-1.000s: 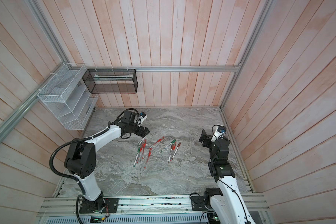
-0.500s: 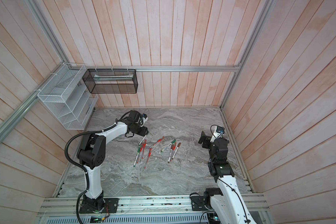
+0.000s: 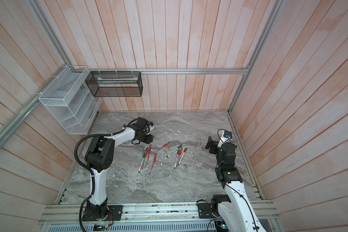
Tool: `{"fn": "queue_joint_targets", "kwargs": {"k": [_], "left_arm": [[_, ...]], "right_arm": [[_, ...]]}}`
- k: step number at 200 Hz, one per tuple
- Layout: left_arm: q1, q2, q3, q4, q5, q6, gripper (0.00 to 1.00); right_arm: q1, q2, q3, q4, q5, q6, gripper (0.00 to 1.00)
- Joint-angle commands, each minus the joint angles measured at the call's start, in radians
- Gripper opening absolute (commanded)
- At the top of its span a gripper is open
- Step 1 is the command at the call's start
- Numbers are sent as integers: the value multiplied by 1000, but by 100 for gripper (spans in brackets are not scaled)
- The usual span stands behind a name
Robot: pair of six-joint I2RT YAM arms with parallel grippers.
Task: Remove pen caps from pens
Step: Pick up the pen from the center of the table.
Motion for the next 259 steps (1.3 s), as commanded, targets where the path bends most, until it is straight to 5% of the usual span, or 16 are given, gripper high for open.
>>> {"fn": "queue_joint_targets", "kwargs": {"k": [1, 99, 173, 226, 259], "left_arm": [[-7, 32, -7, -16, -31, 12, 31], [24, 27, -25, -6, -74, 22, 4], [25, -156, -121, 43, -78, 63, 0], [21, -389, -240, 100, 9, 93, 0], [10, -536, -317, 129, 64, 136, 0]], "right_arm": [[-1, 1, -2, -14, -7, 9, 98], [-1, -9, 5, 19, -99, 32, 98], [18, 34, 102, -59, -239, 89, 98], [285, 226, 297, -14, -209, 226, 95], [391, 383, 317, 210, -355, 424, 89]]}}
